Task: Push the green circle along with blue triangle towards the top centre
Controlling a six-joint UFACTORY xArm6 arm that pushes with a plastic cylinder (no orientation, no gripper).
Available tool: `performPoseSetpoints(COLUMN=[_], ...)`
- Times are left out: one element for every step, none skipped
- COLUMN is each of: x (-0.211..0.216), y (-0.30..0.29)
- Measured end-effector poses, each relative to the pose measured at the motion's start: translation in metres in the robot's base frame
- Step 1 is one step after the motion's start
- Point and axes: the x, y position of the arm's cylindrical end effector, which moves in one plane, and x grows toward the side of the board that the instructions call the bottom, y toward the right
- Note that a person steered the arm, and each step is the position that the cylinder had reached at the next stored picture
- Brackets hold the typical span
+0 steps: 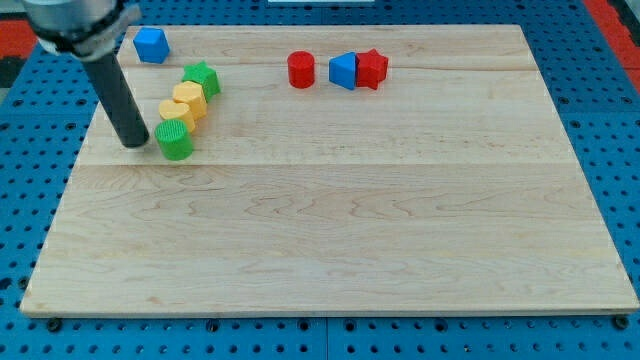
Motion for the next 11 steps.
performPoseSetpoints(x=[-0.001, 0.003, 0.004, -0.058, -0.099, -0.071, -0.066, -0.093, -0.135, -0.138, -0.138], y=[0.050, 0.080, 0.093, 0.094, 0.115, 0.115, 0.153, 0.208, 0.219, 0.235, 0.248])
